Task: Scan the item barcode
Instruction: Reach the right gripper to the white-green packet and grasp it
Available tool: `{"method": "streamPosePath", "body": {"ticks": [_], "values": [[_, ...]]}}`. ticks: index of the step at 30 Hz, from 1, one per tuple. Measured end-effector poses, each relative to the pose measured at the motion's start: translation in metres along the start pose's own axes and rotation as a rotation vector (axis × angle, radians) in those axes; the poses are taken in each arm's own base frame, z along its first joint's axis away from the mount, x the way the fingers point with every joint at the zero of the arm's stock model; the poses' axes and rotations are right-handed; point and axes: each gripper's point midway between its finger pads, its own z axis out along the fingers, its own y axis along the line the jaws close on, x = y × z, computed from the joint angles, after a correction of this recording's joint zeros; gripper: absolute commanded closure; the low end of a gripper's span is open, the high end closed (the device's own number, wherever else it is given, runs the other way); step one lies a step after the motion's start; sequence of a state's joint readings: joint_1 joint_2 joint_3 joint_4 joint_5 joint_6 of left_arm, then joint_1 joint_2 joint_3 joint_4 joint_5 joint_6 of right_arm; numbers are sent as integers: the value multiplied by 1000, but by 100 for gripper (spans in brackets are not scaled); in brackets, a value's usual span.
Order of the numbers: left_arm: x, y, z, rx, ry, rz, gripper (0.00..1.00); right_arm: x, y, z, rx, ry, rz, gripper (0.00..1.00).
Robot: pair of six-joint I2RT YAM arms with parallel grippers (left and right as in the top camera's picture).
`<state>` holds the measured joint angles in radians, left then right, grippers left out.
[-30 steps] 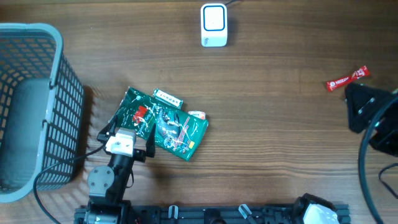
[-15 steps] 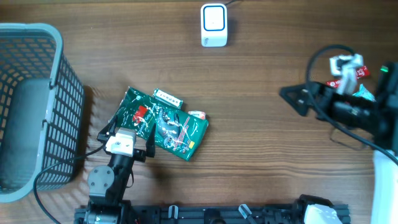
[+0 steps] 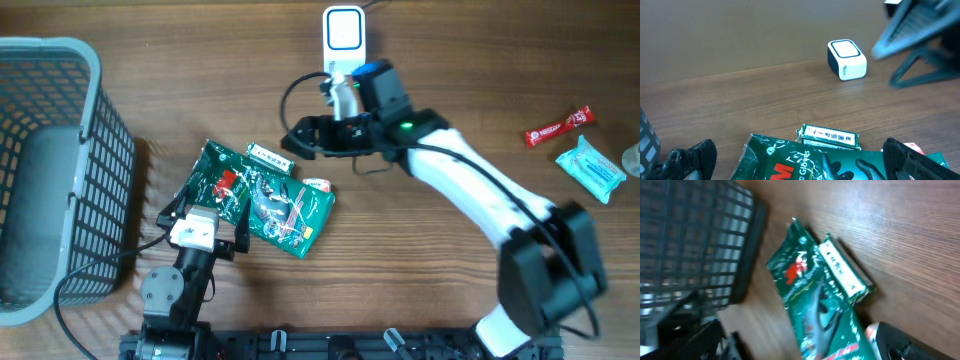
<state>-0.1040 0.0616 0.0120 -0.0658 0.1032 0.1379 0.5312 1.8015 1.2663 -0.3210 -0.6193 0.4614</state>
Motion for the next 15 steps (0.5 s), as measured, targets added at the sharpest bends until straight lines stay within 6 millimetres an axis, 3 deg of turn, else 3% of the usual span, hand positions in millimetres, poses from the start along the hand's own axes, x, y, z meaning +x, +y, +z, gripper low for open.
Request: {"method": "streamPosePath", "body": {"ticks": [4,10,15], "values": [[0,0,0,0,0,0,0,-7,-16,34,156,-73,-148,0],[0,0,0,0,0,0,0,-33,-11,50,255,-204,-373,0],[0,0,0,0,0,0,0,-7,-35,86,324,-114,-458,1]]}}
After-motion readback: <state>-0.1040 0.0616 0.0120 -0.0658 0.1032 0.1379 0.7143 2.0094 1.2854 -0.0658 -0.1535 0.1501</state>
